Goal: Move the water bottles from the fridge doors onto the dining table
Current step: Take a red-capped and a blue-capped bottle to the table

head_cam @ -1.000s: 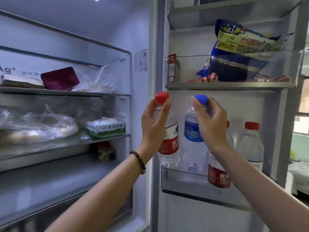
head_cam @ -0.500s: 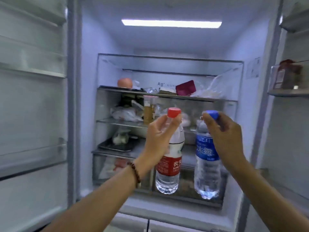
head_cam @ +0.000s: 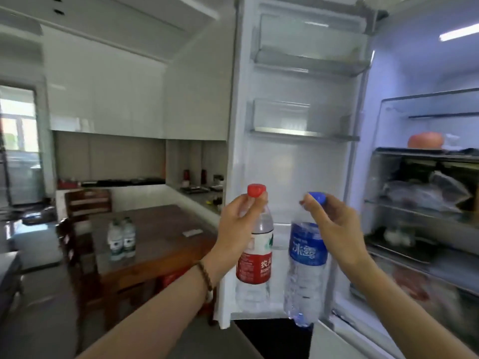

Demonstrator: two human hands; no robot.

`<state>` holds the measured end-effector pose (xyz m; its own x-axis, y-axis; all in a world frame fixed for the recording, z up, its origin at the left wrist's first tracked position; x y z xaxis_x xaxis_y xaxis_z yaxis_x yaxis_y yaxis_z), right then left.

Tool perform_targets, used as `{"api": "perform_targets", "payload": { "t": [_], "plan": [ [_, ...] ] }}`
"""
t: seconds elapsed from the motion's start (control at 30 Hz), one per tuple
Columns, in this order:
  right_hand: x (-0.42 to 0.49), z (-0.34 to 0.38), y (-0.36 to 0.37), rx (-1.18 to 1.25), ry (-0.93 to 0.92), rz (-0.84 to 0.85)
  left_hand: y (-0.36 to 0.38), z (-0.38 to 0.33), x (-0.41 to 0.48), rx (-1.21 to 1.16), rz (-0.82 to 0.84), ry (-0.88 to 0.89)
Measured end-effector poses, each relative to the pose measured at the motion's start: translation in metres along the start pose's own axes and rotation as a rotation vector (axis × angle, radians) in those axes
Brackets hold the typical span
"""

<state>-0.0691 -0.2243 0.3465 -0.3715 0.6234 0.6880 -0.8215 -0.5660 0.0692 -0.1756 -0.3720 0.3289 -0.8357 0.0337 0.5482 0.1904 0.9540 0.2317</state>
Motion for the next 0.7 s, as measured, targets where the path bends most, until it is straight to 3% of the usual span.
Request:
{"api": "perform_targets", "payload": {
  "t": [0.33, 0.7],
  "plan": [
    [-0.062, -0.016, 0.29, 0.192, 0.093, 0.169, -0.245, 0.048, 0.136, 0.223, -0.136, 0.0],
    [-0.046, -0.103, 0.513, 0.25, 0.167, 0.323, -0.365, 0.156, 0.268, 0.435, -0.235, 0.055]
  ]
}}
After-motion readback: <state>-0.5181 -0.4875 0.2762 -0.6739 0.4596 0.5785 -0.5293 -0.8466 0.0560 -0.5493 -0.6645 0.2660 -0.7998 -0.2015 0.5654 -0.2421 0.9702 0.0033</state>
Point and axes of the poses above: each hand's wrist, its own x-axis towards the middle knuckle, its own y-axis out of the palm, z = x × y, the point moved 5 cm from there along x, towards the middle knuckle, and after that the axes turned 15 degrees about -z, right-handed, at the moved point
